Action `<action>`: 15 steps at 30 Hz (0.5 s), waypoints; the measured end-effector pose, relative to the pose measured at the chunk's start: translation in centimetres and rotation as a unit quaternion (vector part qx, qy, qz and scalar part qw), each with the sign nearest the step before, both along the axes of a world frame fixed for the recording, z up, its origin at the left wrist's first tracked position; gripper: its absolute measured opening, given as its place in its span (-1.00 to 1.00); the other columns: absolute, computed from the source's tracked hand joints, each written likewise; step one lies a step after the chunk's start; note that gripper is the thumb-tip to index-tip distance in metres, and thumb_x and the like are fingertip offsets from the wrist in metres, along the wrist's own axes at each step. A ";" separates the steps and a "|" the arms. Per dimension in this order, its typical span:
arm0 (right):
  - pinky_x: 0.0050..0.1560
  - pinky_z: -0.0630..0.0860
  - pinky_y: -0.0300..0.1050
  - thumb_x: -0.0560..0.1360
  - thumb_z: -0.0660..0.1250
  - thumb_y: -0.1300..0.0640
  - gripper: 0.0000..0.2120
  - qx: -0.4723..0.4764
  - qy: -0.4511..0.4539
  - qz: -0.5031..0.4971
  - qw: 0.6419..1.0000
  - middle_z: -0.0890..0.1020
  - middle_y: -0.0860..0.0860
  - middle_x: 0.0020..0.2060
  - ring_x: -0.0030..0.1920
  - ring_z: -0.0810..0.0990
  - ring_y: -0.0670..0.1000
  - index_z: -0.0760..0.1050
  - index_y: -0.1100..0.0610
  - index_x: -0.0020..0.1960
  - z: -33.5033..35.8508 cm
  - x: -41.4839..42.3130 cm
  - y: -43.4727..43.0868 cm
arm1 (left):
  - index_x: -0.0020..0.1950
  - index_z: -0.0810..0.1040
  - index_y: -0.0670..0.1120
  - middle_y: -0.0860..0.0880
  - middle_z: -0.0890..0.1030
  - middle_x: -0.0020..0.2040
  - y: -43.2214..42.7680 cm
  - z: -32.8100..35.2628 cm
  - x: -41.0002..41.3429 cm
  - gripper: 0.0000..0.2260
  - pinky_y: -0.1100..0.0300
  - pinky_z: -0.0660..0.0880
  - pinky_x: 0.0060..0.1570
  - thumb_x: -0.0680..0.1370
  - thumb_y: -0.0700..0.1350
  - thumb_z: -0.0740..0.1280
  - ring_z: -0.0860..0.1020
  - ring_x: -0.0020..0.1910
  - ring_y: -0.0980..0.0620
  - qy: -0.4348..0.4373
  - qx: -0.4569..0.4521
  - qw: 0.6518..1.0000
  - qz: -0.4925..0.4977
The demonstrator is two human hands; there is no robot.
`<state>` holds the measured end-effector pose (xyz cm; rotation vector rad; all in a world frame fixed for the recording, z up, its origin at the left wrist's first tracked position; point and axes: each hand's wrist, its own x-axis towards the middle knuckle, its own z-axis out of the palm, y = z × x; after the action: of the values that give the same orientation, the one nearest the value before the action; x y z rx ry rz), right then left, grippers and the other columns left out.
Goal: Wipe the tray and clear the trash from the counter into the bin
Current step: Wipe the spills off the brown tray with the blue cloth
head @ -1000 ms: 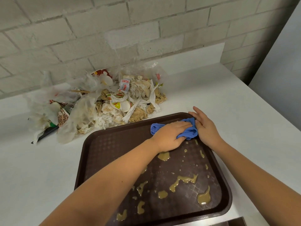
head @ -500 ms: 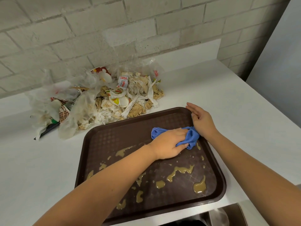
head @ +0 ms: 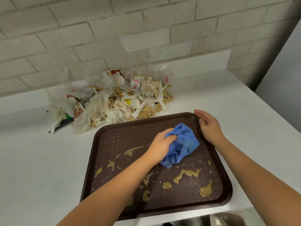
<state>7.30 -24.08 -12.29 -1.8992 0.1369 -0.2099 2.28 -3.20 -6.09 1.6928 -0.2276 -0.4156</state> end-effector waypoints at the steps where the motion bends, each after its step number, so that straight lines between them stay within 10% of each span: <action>1: 0.38 0.35 -0.10 0.56 0.09 0.43 -0.59 -0.001 0.002 -0.002 1.000 0.56 -0.01 0.18 0.26 0.50 -0.05 0.47 0.15 0.30 0.1 -0.1 0.0 | -0.06 0.57 -0.03 -0.01 0.62 -0.11 1.0 0.8 -0.2 -0.75 0.26 0.46 -0.07 0.58 -0.29 0.15 0.59 -0.12 0.12 0.014 -0.017 0.999 0.039; 10: 0.32 0.34 -0.21 0.60 0.12 0.32 -0.64 -0.034 0.024 -0.003 0.999 0.54 -0.02 0.26 0.27 0.48 -0.07 0.48 0.07 0.32 0.5 -0.4 0.1 | -0.31 0.40 -0.08 -0.13 0.46 -0.33 14.6 3.9 -0.5 -0.76 0.05 0.36 -0.27 0.58 -0.16 0.18 0.41 -0.33 -0.07 -0.106 0.064 0.913 0.389; 15: 0.35 0.35 -0.12 0.61 0.12 0.29 -0.65 -0.052 0.026 -0.005 0.998 0.53 0.00 0.28 0.29 0.47 0.00 0.48 0.05 0.32 0.9 -0.5 0.2 | -0.18 0.47 -0.20 -0.25 0.48 -0.23 18.3 -0.2 0.1 -0.76 0.06 0.32 -0.20 0.60 -0.10 0.17 0.43 -0.27 -0.11 -0.104 0.326 0.898 0.277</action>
<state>6.82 -23.84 -11.41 -2.0089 0.1738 -0.1788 2.34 15.08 -6.25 2.3599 0.2800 0.1485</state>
